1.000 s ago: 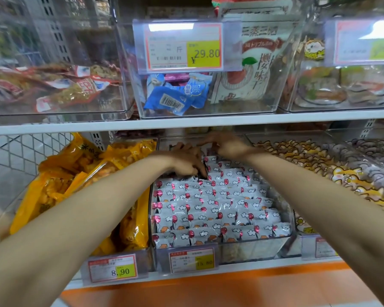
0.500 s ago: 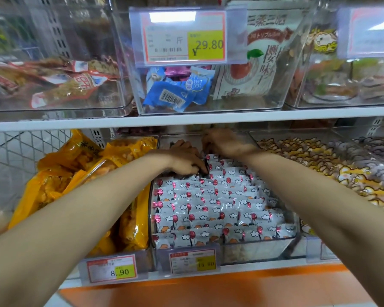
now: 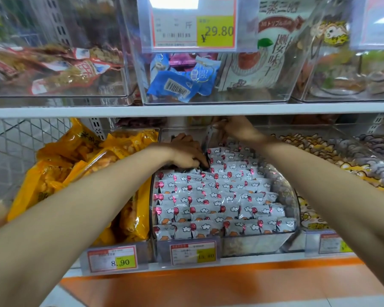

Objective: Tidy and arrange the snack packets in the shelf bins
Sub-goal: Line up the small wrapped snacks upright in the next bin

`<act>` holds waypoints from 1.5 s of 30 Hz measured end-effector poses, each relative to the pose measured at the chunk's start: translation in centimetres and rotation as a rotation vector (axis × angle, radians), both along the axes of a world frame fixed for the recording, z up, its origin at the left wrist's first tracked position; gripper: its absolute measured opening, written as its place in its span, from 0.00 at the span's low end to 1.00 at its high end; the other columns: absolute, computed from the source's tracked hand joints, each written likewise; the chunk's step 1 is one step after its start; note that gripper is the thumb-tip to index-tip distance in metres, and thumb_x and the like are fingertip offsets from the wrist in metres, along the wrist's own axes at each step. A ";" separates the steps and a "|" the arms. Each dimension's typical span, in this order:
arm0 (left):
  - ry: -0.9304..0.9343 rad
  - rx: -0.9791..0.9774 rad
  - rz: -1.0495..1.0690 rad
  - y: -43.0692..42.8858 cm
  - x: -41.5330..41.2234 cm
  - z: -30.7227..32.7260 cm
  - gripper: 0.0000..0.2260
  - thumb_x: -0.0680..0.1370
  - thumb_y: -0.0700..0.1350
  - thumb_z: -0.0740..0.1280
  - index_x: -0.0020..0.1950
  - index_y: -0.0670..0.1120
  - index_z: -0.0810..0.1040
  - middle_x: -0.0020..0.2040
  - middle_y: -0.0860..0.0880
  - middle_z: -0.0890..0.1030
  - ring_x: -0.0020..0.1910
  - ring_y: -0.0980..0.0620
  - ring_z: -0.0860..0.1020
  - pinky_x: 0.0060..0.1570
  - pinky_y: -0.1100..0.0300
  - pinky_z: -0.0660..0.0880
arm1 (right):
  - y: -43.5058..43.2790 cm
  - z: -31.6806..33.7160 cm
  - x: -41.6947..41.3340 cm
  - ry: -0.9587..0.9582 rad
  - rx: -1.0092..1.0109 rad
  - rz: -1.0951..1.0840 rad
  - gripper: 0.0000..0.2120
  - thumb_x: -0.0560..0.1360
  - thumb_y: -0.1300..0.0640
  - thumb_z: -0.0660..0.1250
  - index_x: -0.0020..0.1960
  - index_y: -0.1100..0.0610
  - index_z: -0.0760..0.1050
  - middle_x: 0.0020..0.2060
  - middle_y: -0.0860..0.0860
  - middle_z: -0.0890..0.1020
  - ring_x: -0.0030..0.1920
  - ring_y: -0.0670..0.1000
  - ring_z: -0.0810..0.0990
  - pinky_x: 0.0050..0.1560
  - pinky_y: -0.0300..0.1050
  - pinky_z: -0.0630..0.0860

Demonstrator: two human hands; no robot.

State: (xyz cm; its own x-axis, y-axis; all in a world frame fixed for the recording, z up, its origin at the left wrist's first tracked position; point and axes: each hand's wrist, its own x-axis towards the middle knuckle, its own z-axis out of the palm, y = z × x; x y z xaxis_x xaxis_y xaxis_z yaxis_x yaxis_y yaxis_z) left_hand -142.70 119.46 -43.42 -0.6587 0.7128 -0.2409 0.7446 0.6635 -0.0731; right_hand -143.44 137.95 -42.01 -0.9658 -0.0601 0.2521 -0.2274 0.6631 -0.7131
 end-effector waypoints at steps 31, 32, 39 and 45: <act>0.009 0.019 0.022 0.4 1.5 0.5 0.16 0.81 0.48 0.54 0.64 0.64 0.72 0.72 0.52 0.64 0.70 0.47 0.57 0.69 0.54 0.47 | 2.1 0.3 2.3 -0.079 -0.107 0.035 0.14 0.72 0.67 0.69 0.57 0.62 0.76 0.47 0.56 0.80 0.32 0.46 0.82 0.34 0.38 0.81; 0.007 0.019 0.022 0.4 1.5 0.5 0.16 0.81 0.48 0.54 0.64 0.64 0.72 0.72 0.52 0.64 0.70 0.48 0.57 0.70 0.53 0.47 | 2.2 0.4 2.3 -0.095 -0.105 0.053 0.14 0.72 0.68 0.70 0.57 0.60 0.77 0.48 0.55 0.80 0.34 0.45 0.82 0.35 0.37 0.80; 0.014 0.004 0.017 0.4 1.0 0.2 0.16 0.81 0.49 0.55 0.64 0.65 0.71 0.72 0.52 0.64 0.70 0.47 0.57 0.69 0.52 0.48 | 1.3 0.1 2.0 -0.108 -0.075 -0.007 0.22 0.71 0.70 0.69 0.64 0.67 0.70 0.60 0.63 0.76 0.33 0.44 0.83 0.34 0.34 0.78; 0.032 -0.001 0.011 0.4 0.9 0.0 0.16 0.81 0.49 0.54 0.65 0.64 0.71 0.72 0.51 0.64 0.70 0.46 0.56 0.70 0.51 0.48 | -0.4 0.1 1.4 0.036 0.201 0.037 0.21 0.72 0.62 0.71 0.63 0.60 0.72 0.61 0.54 0.76 0.60 0.51 0.75 0.53 0.36 0.71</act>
State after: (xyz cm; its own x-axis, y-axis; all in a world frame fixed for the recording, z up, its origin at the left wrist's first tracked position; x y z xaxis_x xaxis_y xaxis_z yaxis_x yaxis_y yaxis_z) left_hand -141.77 119.86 -43.45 -0.6739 0.7054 -0.2198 0.7346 0.6714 -0.0975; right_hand -142.02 137.59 -41.90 -0.9525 -0.1477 0.2663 -0.2774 0.7818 -0.5585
